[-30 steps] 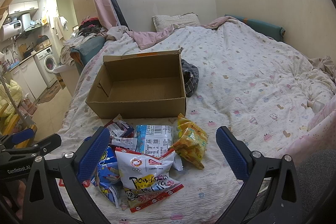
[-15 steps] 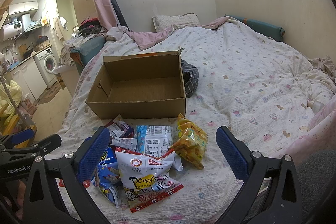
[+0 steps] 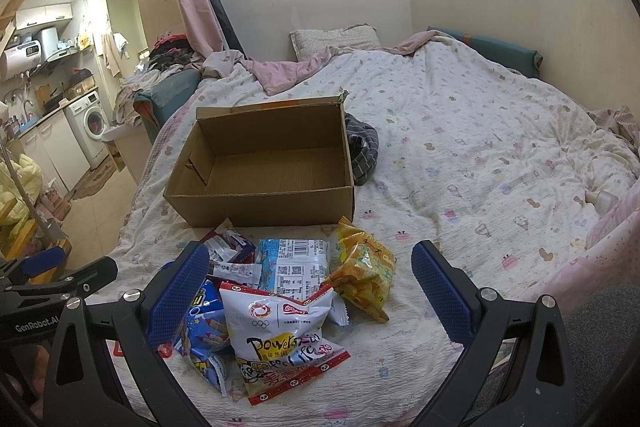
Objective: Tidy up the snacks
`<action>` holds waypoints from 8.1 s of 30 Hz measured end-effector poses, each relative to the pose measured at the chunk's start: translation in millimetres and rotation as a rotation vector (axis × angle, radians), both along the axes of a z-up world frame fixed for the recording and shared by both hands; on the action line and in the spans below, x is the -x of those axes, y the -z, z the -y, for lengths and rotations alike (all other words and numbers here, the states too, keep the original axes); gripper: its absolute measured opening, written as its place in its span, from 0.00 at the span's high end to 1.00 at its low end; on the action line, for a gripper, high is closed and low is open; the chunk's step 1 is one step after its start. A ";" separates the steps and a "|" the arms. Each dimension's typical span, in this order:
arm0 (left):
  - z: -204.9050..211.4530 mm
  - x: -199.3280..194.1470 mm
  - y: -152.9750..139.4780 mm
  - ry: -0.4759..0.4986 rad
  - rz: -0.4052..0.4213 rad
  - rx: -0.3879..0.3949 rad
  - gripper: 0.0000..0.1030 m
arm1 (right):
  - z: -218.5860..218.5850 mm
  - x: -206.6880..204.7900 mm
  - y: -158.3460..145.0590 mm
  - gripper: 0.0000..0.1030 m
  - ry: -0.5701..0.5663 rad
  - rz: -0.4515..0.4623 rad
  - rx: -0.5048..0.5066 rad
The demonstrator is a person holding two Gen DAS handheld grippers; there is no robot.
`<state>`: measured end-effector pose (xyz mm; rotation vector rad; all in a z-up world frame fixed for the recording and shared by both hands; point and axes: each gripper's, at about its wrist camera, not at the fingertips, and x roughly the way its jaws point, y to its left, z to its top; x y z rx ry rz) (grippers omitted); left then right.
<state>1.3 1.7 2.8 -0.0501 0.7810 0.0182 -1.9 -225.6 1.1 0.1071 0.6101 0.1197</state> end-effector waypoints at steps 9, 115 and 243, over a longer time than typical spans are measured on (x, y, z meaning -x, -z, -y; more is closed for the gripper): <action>-6.0 -19.5 -4.8 -0.019 -0.114 -0.001 0.00 | 9.6 -22.6 -9.8 0.00 -0.007 -0.079 -0.034; 9.8 -232.9 2.8 -0.016 -0.307 0.032 0.91 | 30.3 -207.5 -25.3 0.47 -0.195 -0.210 -0.313; 41.2 -127.3 64.9 -0.122 -0.385 -0.013 0.17 | 56.1 -129.7 62.1 0.00 -0.170 -0.523 -0.282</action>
